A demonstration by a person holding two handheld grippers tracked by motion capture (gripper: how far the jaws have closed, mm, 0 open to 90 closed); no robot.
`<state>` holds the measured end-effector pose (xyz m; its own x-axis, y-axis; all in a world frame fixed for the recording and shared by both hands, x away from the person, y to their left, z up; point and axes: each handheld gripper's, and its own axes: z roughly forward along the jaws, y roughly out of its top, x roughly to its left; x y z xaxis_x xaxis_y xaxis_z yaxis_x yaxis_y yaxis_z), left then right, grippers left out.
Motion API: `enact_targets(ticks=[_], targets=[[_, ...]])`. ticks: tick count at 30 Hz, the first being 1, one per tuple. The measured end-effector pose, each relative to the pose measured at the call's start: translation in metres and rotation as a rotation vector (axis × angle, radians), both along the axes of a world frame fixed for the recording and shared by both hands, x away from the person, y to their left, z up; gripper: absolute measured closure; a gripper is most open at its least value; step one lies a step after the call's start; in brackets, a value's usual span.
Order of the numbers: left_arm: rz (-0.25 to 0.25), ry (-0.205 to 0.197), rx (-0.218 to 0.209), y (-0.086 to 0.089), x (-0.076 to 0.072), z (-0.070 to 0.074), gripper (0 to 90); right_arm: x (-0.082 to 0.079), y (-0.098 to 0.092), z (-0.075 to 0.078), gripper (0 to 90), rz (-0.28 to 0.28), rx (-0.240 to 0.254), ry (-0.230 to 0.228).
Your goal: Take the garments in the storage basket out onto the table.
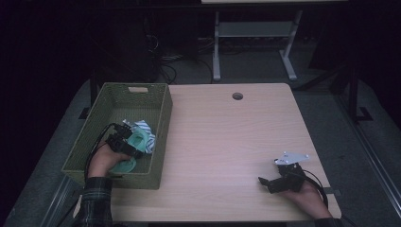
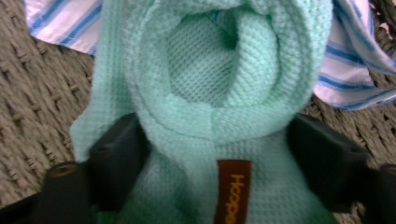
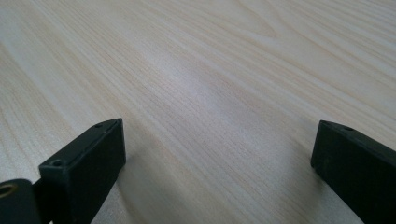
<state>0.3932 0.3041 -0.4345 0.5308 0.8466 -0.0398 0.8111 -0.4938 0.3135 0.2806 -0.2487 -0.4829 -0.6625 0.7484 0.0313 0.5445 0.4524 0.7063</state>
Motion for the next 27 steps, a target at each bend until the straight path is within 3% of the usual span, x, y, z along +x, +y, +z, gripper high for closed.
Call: enact_targets(ticks=[4, 5, 7, 10, 16, 22, 24, 27], targets=[[0.007, -0.009, 0.036, 0.0, -0.001, 0.002, 37.0, 0.0, 0.0, 0.0, 2.6, -0.001, 0.0, 0.0], [0.013, -0.007, 0.034, 0.001, -0.001, 0.003, 48.0, 0.0, 0.0, 0.0, 2.6, 0.0, 0.0, 0.0], [0.016, 0.004, 0.027, 0.002, -0.001, 0.005, 52.5, 0.0, 0.0, 0.0, 2.6, 0.0, 0.0, 0.0], [0.021, 0.015, 0.023, 0.0, -0.002, 0.007, 67.1, 0.0, 0.0, 0.0, 2.6, 0.0, 0.0, 0.0], [0.039, 0.003, 0.0, 0.003, -0.002, 0.011, 74.3, 0.0, 0.0, 0.0, 2.6, 0.0, 0.0, -0.001], [0.057, -0.05, -0.086, 0.008, -0.004, 0.022, 74.8, 0.0, 0.0, 0.0, 2.6, 0.0, 0.0, 0.0], [0.065, -0.083, -0.145, 0.012, -0.005, 0.027, 75.5, 0.0, 0.0, 0.0, 2.6, 0.0, 0.0, -0.001], [0.063, -0.1, -0.165, 0.013, -0.006, 0.03, 75.8, 0.0, 0.0, 0.0, 2.6, 0.0, 0.0, 0.0]])
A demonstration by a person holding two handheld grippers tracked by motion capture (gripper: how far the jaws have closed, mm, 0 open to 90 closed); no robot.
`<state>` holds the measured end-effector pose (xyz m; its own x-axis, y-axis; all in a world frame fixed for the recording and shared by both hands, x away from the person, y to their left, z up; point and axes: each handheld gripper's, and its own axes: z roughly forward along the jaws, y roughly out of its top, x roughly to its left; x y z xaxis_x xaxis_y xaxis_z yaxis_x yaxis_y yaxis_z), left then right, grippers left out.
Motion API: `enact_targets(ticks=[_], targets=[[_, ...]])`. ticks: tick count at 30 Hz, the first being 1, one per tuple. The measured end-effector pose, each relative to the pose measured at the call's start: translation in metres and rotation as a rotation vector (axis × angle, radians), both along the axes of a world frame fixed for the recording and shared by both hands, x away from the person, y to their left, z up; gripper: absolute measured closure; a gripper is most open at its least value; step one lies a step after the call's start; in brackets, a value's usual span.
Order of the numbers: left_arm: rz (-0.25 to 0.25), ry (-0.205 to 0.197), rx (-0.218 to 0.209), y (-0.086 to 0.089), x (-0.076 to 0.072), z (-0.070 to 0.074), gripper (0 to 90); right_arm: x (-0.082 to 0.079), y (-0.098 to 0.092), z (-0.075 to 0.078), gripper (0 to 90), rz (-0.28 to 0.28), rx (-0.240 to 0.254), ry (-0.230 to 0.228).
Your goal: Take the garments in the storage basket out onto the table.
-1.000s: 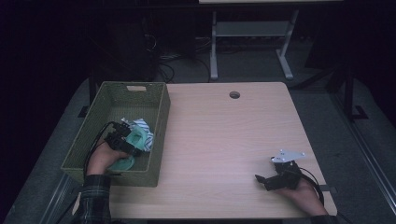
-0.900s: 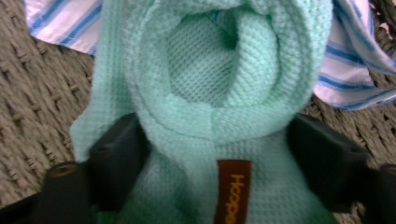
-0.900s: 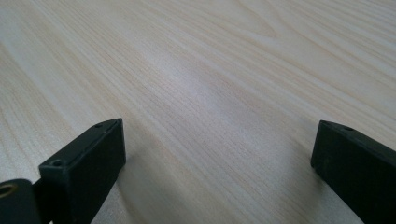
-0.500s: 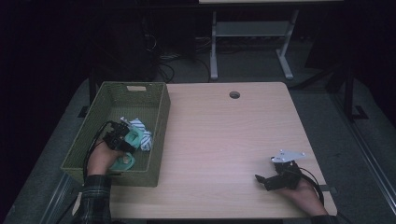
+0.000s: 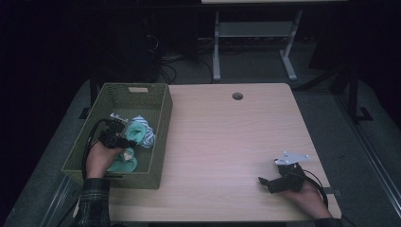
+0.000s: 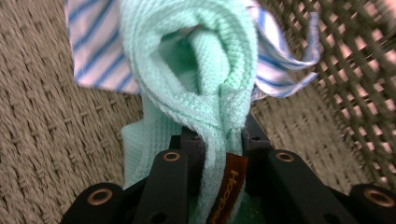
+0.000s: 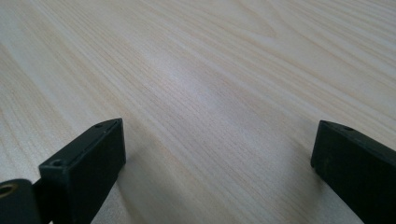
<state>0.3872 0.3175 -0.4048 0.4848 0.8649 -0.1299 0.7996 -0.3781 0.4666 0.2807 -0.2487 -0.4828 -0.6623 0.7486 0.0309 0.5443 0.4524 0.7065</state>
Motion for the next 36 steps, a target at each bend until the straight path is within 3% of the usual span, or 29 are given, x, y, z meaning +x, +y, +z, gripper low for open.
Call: enact_targets(ticks=[3, 5, 6, 7, 14, 15, 18, 19, 25, 36], targets=[[0.0, -0.03, -0.033, 0.001, -0.002, 0.004, 76.3, 0.0, 0.0, 0.0, 2.6, -0.001, 0.001, 0.002], [0.001, -0.067, -0.079, 0.004, -0.004, 0.009, 76.7, 0.0, 0.0, 0.0, 2.6, -0.003, 0.002, 0.004], [0.001, -0.067, -0.079, 0.004, -0.004, 0.009, 76.9, 0.0, 0.0, 0.0, 2.6, -0.003, 0.002, 0.004], [0.001, -0.09, -0.119, 0.006, -0.005, 0.013, 77.0, 0.0, 0.0, 0.0, 2.6, -0.003, 0.002, 0.004], [0.011, -0.144, -0.196, 0.011, -0.009, 0.02, 77.4, 0.0, 0.0, 0.0, 2.6, -0.005, 0.003, 0.007], [0.016, -0.163, -0.222, 0.012, -0.01, 0.022, 77.5, 0.0, 0.0, 0.0, 2.6, -0.003, 0.003, 0.008], [0.009, -0.179, -0.241, 0.013, -0.011, 0.026, 77.6, 0.0, 0.0, 0.0, 2.6, -0.003, 0.003, 0.007], [0.01, -0.201, -0.261, 0.012, -0.013, 0.029, 77.6, -0.001, 0.001, 0.0, 2.6, -0.005, 0.004, 0.01], [-0.008, -0.254, -0.304, 0.01, -0.016, 0.041, 77.6, -0.001, 0.001, 0.0, 2.6, -0.006, 0.005, 0.01], [-0.048, -0.298, -0.347, 0.008, -0.018, 0.061, 77.6, -0.001, 0.001, 0.0, 2.6, -0.006, 0.004, 0.009]])
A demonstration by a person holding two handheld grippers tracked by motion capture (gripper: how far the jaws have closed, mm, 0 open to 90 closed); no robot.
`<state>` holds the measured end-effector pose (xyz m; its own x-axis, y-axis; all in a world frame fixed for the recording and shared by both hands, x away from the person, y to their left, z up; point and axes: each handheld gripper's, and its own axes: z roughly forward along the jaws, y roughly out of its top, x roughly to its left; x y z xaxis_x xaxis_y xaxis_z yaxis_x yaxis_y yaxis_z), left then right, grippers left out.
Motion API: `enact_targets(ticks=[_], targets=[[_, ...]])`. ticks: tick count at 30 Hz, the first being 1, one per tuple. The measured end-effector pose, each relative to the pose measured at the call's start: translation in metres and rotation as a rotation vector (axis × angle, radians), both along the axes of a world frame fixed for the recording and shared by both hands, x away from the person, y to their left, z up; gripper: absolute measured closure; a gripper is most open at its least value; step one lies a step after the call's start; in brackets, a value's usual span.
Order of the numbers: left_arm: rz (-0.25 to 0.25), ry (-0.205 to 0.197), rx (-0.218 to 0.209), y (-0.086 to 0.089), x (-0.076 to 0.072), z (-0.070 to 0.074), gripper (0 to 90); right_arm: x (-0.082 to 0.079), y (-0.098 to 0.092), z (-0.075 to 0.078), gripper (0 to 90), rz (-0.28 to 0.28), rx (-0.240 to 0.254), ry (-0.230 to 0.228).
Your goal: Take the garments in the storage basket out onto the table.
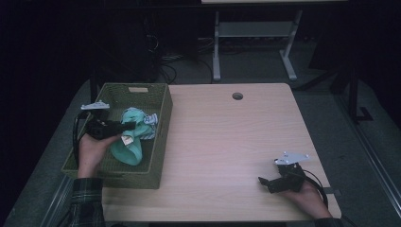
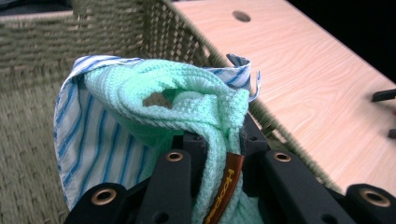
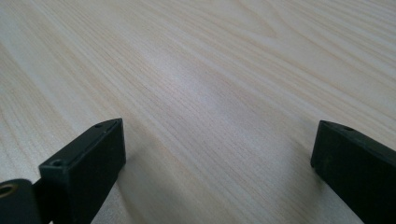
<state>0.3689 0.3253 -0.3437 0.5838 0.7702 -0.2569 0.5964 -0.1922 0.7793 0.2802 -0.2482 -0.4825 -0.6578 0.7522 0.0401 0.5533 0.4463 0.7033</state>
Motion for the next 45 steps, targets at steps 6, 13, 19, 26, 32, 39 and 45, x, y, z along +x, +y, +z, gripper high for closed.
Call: enact_targets(ticks=[6, 13, 19, 26, 32, 39, 45], targets=[[-0.01, -0.038, -0.007, -0.003, -0.002, 0.014, 77.6, 0.0, 0.0, 0.0, 2.6, -0.002, 0.001, 0.001], [-0.026, -0.068, -0.014, -0.007, -0.004, 0.031, 77.6, 0.0, 0.0, 0.0, 2.7, 0.001, -0.002, -0.003], [-0.05, -0.1, -0.026, -0.013, -0.009, 0.049, 77.6, 0.0, 0.0, 0.0, 2.6, 0.0, -0.001, -0.003], [-0.07, -0.125, -0.024, -0.019, -0.012, 0.064, 77.6, 0.0, 0.0, 0.0, 2.6, -0.003, -0.002, -0.004], [-0.091, -0.144, -0.017, -0.03, -0.014, 0.079, 77.6, 0.0, 0.0, 0.0, 2.6, -0.003, -0.002, -0.003], [-0.116, -0.175, -0.021, -0.042, -0.015, 0.095, 77.6, 0.001, 0.0, 0.0, 2.7, 0.0, -0.002, -0.006], [-0.141, -0.199, -0.019, -0.055, -0.017, 0.108, 77.6, 0.0, 0.0, 0.0, 2.7, -0.003, -0.001, -0.004]])
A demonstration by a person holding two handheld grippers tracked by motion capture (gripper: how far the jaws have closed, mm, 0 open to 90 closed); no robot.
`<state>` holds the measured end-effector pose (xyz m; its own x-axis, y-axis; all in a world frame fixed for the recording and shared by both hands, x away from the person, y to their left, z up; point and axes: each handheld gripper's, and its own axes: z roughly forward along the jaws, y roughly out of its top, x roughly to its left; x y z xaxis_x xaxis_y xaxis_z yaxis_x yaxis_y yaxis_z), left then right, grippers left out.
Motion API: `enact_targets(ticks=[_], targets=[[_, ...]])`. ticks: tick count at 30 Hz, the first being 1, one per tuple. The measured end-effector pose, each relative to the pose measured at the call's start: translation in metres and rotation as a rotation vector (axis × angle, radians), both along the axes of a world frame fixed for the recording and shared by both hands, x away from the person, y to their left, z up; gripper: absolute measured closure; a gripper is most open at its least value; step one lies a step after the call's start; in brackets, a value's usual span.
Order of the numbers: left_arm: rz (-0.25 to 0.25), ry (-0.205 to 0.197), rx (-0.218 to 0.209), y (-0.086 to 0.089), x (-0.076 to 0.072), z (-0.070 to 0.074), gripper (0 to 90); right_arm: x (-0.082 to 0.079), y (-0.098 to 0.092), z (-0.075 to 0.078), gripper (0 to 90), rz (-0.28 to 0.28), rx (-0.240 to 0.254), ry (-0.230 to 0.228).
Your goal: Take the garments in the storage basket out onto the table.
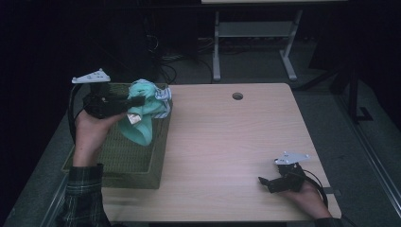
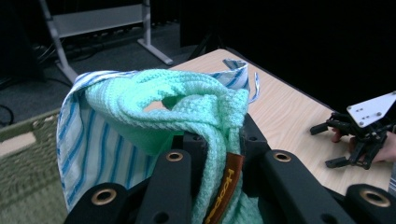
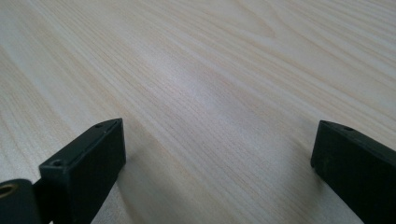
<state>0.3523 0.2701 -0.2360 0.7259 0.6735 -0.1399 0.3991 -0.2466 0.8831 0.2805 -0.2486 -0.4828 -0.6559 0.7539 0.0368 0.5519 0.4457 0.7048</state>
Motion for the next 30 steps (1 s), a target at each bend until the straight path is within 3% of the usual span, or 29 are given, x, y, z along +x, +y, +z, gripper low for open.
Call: enact_targets(ticks=[16, 30], targets=[[-0.078, -0.026, -0.031, -0.043, -0.003, 0.004, 77.6, 0.0, 0.0, 0.0, 2.7, 0.0, 0.0, 0.0], [-0.15, -0.024, -0.044, -0.079, -0.004, -0.009, 77.5, 0.0, 0.0, 0.0, 2.6, 0.0, 0.0, 0.0]])
